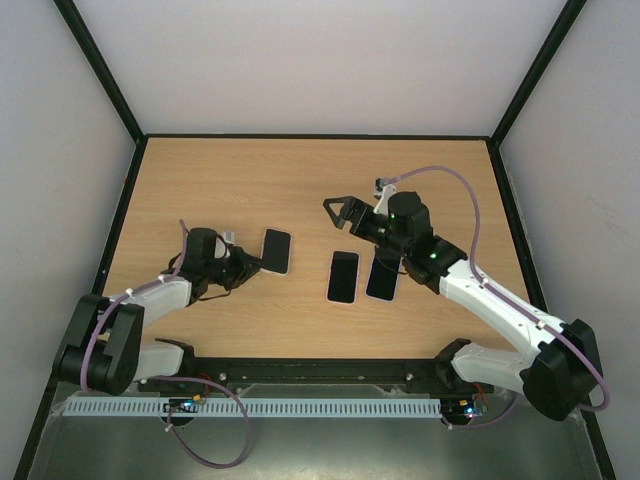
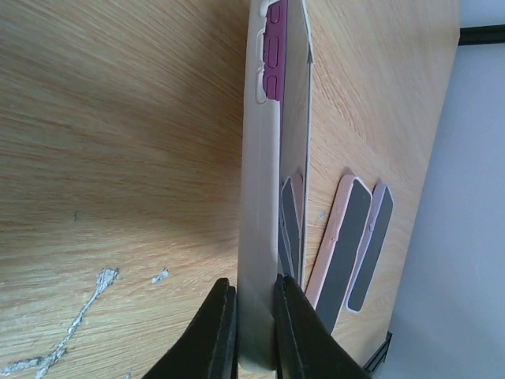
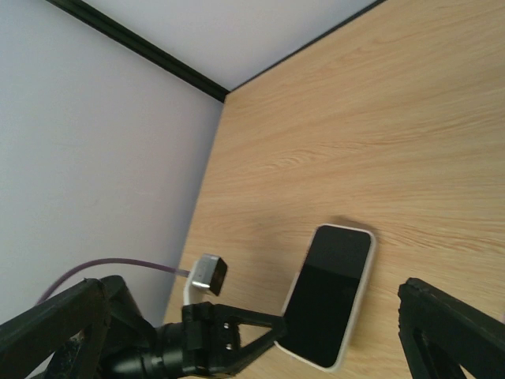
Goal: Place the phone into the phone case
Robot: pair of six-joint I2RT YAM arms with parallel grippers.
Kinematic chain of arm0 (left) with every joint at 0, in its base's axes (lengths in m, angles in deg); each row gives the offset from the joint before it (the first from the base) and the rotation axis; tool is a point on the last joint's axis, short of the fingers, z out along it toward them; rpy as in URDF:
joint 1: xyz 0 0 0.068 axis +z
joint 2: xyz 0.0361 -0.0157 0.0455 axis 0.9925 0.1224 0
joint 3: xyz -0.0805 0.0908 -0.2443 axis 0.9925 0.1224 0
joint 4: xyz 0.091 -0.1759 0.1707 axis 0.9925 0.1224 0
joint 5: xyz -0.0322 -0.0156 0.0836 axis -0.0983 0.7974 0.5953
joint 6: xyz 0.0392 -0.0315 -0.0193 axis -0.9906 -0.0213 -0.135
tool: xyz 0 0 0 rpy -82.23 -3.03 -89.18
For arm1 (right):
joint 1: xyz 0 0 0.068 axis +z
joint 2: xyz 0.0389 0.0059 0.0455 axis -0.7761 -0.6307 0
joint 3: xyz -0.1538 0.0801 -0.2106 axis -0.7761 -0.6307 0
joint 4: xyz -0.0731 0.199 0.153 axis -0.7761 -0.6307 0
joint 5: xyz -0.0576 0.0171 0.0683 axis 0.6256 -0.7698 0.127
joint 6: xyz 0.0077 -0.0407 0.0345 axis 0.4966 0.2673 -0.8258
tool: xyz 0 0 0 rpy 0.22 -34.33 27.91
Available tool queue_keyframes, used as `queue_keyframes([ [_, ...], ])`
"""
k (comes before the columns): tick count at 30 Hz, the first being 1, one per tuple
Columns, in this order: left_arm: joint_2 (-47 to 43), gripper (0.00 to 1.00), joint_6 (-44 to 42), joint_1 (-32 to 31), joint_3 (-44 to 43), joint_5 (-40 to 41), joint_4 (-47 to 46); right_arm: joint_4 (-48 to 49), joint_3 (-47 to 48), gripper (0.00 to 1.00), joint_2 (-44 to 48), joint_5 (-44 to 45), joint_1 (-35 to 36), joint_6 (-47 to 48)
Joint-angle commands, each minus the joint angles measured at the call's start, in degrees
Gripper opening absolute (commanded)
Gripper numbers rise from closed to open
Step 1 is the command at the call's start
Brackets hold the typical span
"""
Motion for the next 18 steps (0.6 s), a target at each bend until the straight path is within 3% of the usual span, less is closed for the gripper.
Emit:
queue_keyframes([
  [1, 0.5, 0.07, 0.0, -0.4, 1.3, 1.5, -0.5, -12.4, 2.7, 0.97, 2.5, 5.2, -0.2, 4.6],
  [16, -16.1, 0.78, -3.3, -0.1, -4.7, 11.9, 21.2, -27.8, 6.1, 0.97, 11.3, 22.8, -0.2, 6.8],
  [18, -18.5, 0.98, -5.4, 0.0, -7.4, 13.0, 23.8, -28.4, 6.1, 0.98, 12.6, 23.4, -0.2, 6.9],
])
